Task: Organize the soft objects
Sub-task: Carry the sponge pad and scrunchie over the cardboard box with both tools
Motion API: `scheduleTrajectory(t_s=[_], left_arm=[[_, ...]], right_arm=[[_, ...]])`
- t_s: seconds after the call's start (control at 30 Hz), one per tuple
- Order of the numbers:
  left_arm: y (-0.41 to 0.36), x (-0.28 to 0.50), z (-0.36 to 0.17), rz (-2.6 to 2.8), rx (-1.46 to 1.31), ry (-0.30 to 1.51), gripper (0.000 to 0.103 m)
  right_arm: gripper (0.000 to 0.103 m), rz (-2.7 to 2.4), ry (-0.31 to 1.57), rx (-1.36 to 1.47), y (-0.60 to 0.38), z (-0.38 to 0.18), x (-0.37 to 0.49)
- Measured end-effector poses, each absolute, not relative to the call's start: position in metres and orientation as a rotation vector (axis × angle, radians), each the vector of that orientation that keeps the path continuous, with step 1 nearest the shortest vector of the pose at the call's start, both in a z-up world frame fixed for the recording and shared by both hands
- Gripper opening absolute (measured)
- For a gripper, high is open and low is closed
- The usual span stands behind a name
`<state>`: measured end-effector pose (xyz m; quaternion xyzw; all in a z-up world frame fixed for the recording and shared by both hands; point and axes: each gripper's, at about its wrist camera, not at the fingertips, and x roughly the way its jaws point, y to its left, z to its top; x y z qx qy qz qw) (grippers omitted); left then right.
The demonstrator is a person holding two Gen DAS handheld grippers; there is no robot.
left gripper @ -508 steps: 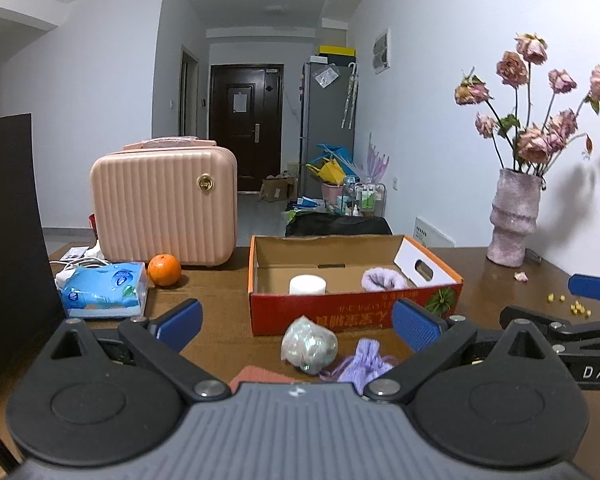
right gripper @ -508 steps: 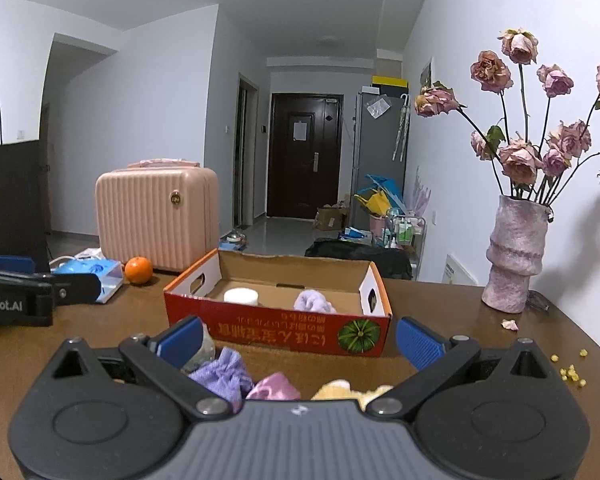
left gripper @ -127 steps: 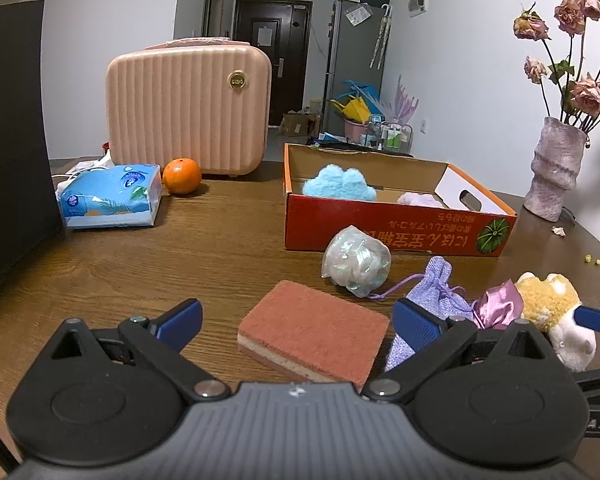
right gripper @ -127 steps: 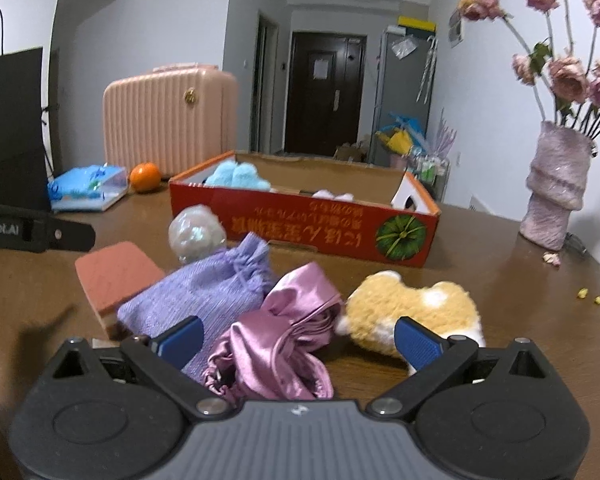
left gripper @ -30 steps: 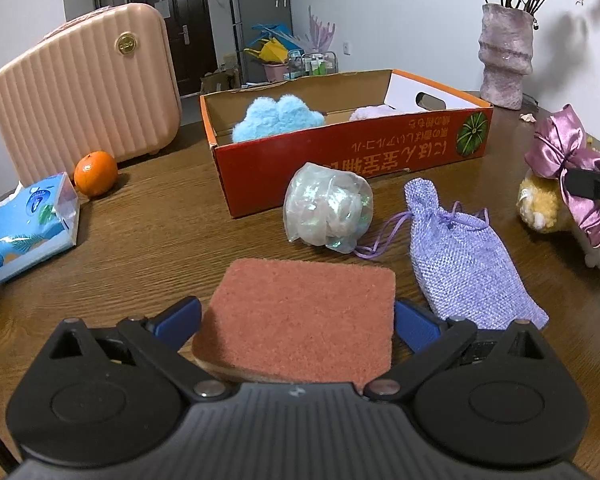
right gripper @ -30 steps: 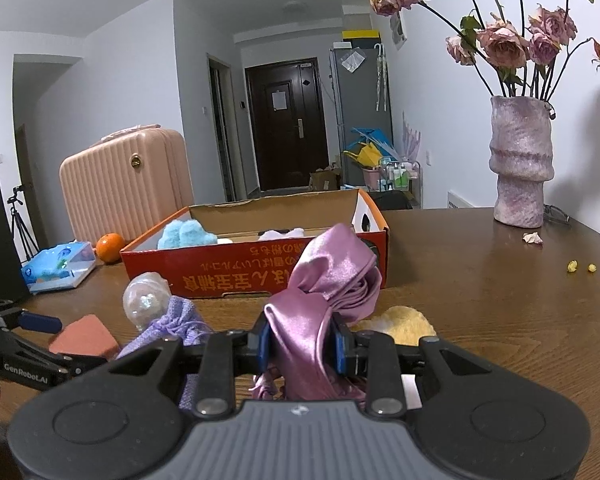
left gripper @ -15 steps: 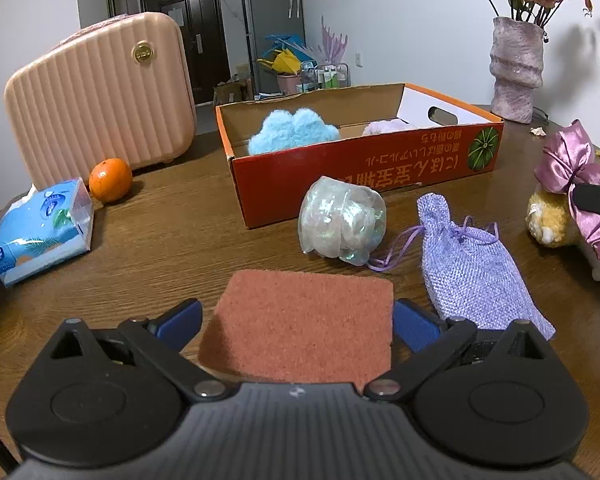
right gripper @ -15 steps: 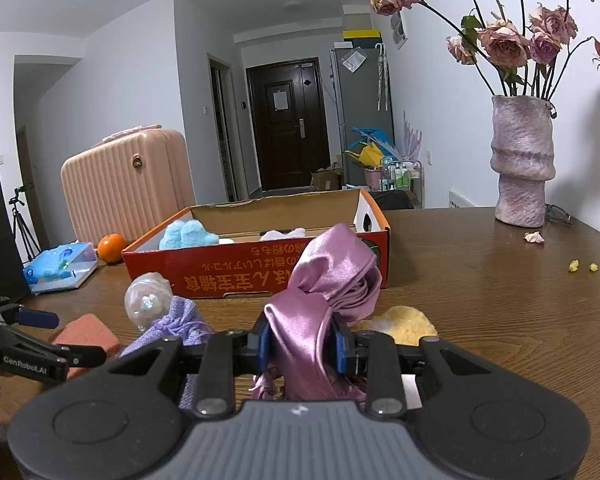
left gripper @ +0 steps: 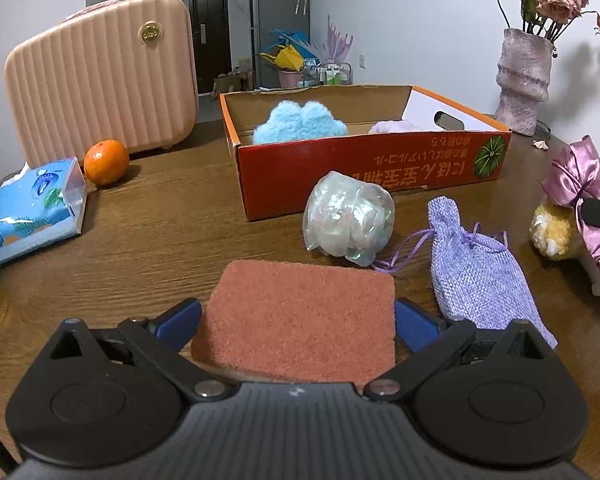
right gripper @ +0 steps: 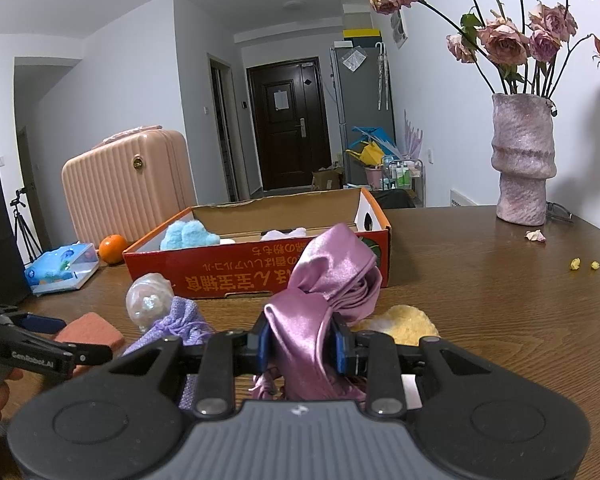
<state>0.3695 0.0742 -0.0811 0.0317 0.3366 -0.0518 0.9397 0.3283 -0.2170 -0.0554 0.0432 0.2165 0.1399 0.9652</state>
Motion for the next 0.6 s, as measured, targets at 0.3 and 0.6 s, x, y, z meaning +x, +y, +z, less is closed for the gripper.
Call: scheduleTrajectory(t_s=[0.3,0.6], left_arm=[[0.072,0.363,-0.074,-0.077,0.084,0.616,0.102],[0.068,0.353,-0.054,-0.070,0.024,0.543,0.102]], right_arm=[[0.029,0.287,0.431,0.084,-0.217,-0.055,0.328],[0.029,0.311,0.396,0.082,-0.215,-0.051,0.325]])
